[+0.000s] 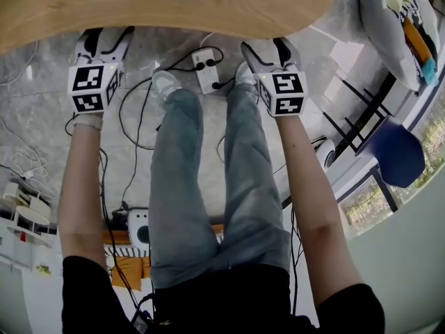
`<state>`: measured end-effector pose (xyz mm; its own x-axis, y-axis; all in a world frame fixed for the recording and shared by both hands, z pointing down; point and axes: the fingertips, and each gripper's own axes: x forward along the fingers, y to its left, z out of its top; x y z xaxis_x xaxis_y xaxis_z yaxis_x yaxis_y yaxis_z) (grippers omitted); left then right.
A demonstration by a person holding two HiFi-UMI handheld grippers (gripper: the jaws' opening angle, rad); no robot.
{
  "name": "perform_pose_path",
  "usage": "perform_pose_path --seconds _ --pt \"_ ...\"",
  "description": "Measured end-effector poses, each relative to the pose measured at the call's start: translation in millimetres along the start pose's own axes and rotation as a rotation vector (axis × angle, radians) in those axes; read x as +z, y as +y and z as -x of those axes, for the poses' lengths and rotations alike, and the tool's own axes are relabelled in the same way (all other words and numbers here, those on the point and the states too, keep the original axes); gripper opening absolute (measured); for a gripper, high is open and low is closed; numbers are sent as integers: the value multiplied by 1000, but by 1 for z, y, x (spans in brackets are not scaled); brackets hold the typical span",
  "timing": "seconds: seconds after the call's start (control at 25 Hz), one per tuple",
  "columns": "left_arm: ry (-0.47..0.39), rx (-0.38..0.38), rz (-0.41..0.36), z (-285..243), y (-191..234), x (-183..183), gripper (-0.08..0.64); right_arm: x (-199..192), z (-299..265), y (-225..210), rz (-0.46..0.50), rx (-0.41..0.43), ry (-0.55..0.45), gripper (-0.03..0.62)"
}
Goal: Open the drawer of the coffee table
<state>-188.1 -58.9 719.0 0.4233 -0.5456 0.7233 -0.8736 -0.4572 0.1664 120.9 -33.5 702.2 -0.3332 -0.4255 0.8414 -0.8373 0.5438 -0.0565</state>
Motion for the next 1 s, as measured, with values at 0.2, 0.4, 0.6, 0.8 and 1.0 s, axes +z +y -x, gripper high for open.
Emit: perform_pose_path --seconds 0.2,0.4,0.6,0.8,1.0 --pt "-10 -16 -5 -1 -4 1 288 0 -12 -3 -3 1 -10 322" --pt "-27 -18 14 -1 -6 2 287 5 -15 -7 -18 5 -31 322" --pt "-24 -12 30 -3 -11 2 288 8 -15 -3 -15 15 -42 322" --pt "-23 31 34 -5 -4 0 287 11 -18 -1 -13 22 -43 322" --pt "-19 91 117 -1 18 -3 288 13 -18 -4 -14 24 -41 322"
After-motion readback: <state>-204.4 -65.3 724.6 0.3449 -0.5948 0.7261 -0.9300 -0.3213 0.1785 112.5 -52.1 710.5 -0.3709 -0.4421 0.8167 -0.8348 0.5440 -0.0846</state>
